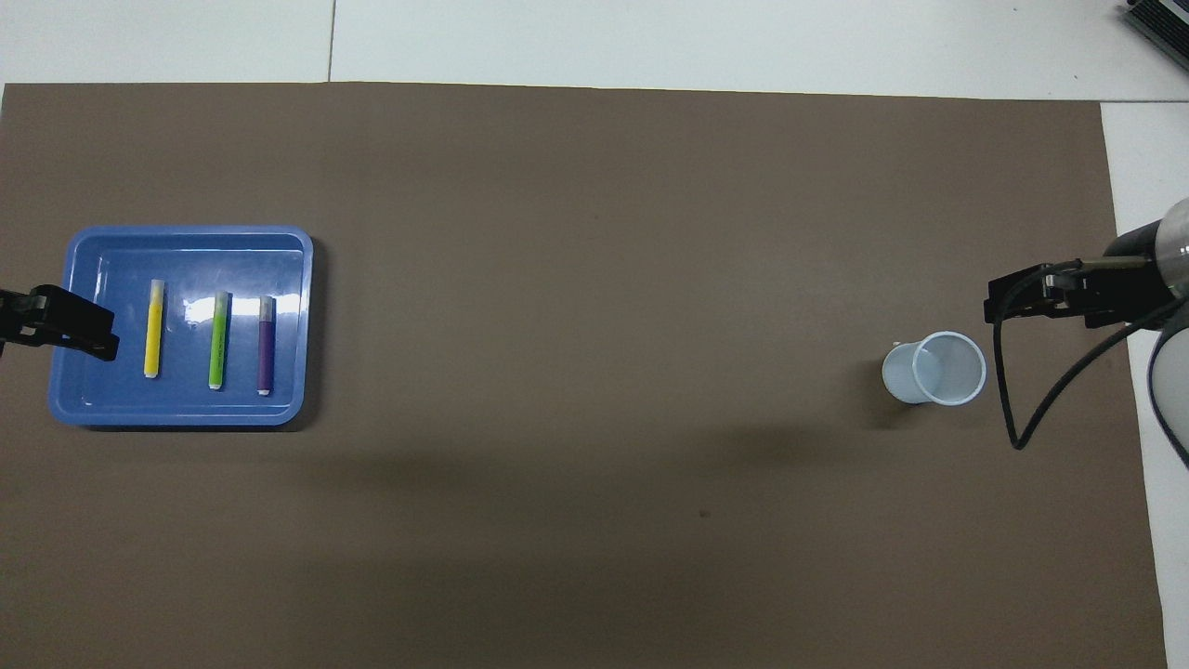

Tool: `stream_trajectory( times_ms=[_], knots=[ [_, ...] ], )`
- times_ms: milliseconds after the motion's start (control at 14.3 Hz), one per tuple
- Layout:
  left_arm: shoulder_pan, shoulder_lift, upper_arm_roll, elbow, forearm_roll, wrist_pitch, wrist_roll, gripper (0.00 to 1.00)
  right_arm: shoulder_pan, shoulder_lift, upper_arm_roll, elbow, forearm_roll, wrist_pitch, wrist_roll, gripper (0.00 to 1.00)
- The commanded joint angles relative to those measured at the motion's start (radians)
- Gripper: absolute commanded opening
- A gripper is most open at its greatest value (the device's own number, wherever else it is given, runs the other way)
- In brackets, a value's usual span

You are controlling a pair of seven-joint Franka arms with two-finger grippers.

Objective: Right arm passes pens to left for tray arrangement

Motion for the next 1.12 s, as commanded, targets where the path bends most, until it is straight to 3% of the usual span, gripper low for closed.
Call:
stream_trajectory(
  times_ms=[0, 1046],
  knots=[
    [0.045, -0.012, -0.008, -0.029, -0.007, 0.112, 0.002, 1.00, -0.005, -0.002, 0.006, -0.003, -0.014, 0.006, 0.008, 1.00],
    [0.082, -0.030, -0.005, -0.130, -0.008, 0.172, 0.002, 1.00, -0.005, -0.002, 0.005, -0.003, -0.014, 0.006, 0.008, 1.00]
  ],
)
